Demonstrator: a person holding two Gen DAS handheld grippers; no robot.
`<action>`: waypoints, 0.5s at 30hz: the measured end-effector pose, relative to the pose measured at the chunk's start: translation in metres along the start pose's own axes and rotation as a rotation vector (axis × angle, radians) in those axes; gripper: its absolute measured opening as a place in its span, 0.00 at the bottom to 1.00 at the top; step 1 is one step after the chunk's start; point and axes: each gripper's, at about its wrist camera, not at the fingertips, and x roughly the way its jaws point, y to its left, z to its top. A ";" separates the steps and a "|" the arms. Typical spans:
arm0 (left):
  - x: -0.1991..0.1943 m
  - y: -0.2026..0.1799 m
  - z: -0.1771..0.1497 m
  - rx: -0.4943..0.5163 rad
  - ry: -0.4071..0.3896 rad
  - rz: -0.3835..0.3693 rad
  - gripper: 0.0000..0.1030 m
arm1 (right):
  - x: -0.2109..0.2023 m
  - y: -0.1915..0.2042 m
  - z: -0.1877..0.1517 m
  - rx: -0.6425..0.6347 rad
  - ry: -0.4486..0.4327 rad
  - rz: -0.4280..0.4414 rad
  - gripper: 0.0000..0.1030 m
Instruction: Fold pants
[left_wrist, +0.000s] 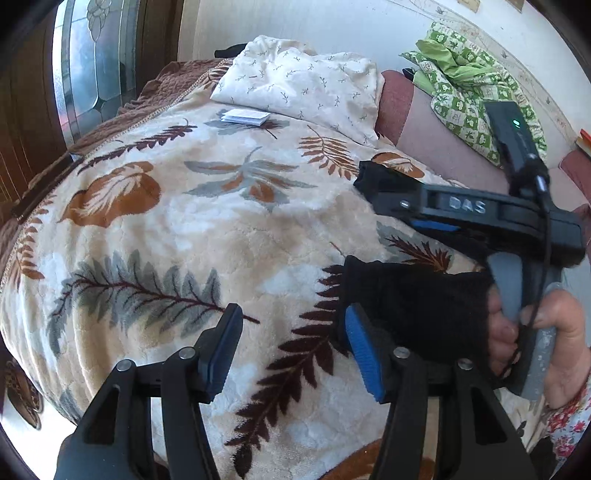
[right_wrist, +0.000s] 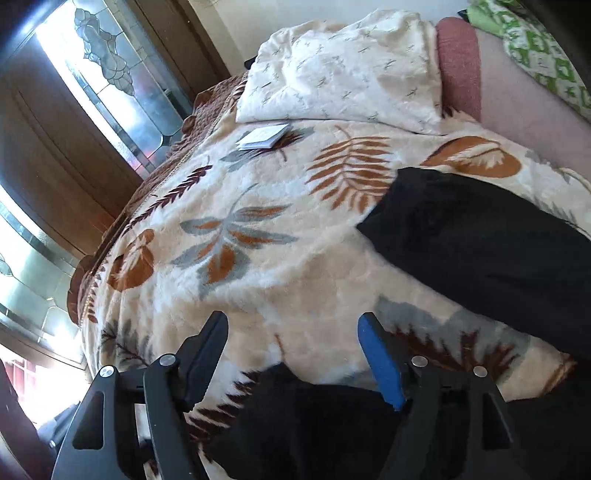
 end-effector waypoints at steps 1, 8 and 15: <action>0.000 -0.004 0.001 0.017 -0.003 0.017 0.56 | -0.008 -0.011 -0.004 -0.001 -0.002 -0.020 0.75; -0.007 -0.045 0.007 0.129 -0.024 0.038 0.57 | -0.070 -0.112 -0.051 0.119 -0.009 -0.177 0.76; 0.000 -0.091 0.018 0.243 -0.038 0.040 0.61 | -0.118 -0.206 -0.082 0.248 -0.040 -0.306 0.76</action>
